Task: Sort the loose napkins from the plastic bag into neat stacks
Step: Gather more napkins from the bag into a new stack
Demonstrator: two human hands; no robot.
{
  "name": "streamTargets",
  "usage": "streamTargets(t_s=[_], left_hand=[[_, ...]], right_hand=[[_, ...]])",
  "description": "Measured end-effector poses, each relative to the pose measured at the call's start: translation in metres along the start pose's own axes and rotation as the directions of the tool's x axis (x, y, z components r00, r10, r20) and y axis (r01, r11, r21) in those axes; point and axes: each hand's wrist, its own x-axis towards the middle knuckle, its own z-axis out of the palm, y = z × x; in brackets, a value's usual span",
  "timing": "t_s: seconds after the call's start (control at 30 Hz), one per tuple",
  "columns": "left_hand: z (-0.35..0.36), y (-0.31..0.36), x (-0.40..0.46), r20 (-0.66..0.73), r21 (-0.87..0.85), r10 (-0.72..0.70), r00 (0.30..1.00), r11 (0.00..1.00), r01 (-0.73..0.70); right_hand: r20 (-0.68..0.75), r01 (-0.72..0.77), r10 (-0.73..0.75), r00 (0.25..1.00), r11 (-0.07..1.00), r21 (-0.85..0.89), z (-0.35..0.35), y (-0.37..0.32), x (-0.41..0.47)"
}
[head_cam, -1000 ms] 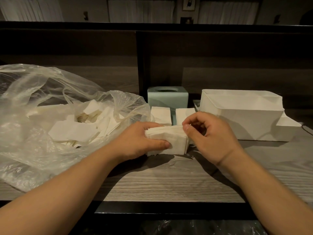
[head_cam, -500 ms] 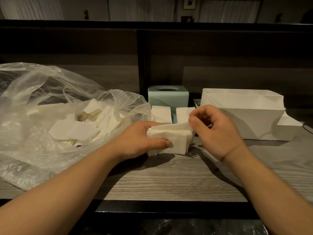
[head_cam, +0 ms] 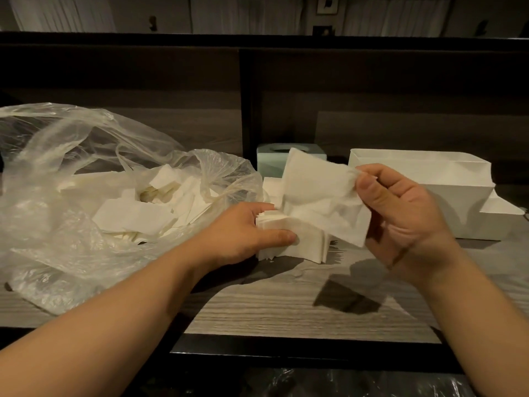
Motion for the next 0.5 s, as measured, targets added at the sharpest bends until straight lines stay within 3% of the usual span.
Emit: streamTargets(t_s=[0.03, 0.1, 0.17, 0.23, 0.3, 0.5], left_hand=[[0.000, 0.000, 0.000, -0.013, 0.019, 0.018, 1.000, 1.000, -0.017], [0.001, 0.000, 0.002, -0.035, 0.079, 0.043, 0.998, 0.996, -0.040], [0.001, -0.001, 0.003, -0.035, 0.095, 0.012, 0.999, 0.995, -0.009], [0.002, 0.000, 0.002, -0.028, 0.058, -0.027, 0.999, 0.998, 0.028], [0.003, 0.002, 0.001, -0.038, 0.035, -0.055, 0.998, 0.998, 0.056], [-0.004, -0.004, 0.002, -0.042, -0.042, -0.141, 0.989, 0.989, 0.139]], right_hand=[[0.053, -0.034, 0.036, 0.998, 0.999, -0.029, 0.000, -0.001, -0.001], [0.088, -0.060, 0.086, 0.992, 0.962, -0.266, 0.001, 0.004, -0.003], [0.030, -0.023, 0.049, 0.998, 0.818, -0.575, 0.001, 0.016, 0.000], [-0.002, 0.025, -0.042, 0.999, 0.638, -0.770, -0.001, 0.027, 0.004], [-0.020, 0.029, -0.080, 0.997, 0.564, -0.825, -0.005, 0.032, 0.006], [-0.082, 0.010, -0.142, 0.986, 0.551, -0.834, -0.010, 0.037, 0.009]])
